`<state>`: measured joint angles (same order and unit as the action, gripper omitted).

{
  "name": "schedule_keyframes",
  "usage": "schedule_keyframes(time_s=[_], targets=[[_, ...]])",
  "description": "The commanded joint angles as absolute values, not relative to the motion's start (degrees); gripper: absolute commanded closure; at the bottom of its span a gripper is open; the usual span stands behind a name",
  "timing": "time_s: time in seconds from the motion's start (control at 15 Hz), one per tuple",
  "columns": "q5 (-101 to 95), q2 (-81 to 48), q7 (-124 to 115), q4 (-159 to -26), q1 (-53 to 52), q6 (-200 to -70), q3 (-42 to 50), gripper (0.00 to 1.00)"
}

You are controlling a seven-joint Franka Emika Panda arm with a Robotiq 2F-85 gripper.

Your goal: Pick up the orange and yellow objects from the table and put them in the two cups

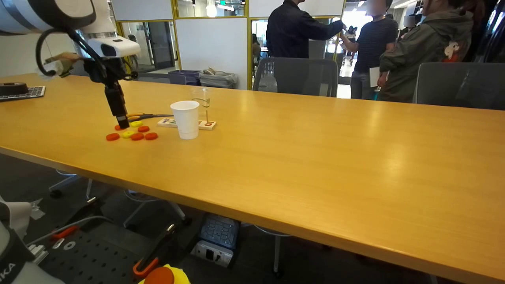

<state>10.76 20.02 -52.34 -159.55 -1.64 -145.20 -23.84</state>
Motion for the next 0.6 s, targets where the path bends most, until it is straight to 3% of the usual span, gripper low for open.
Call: schedule_keyframes(time_s=[0.0, 0.53], targets=[[3.2, 14.3, -59.0, -158.5, -0.5, -148.2, -23.2, 0.00], [2.0, 4.6, -59.0, -153.2, -3.6, -150.0, -17.3, 0.00]])
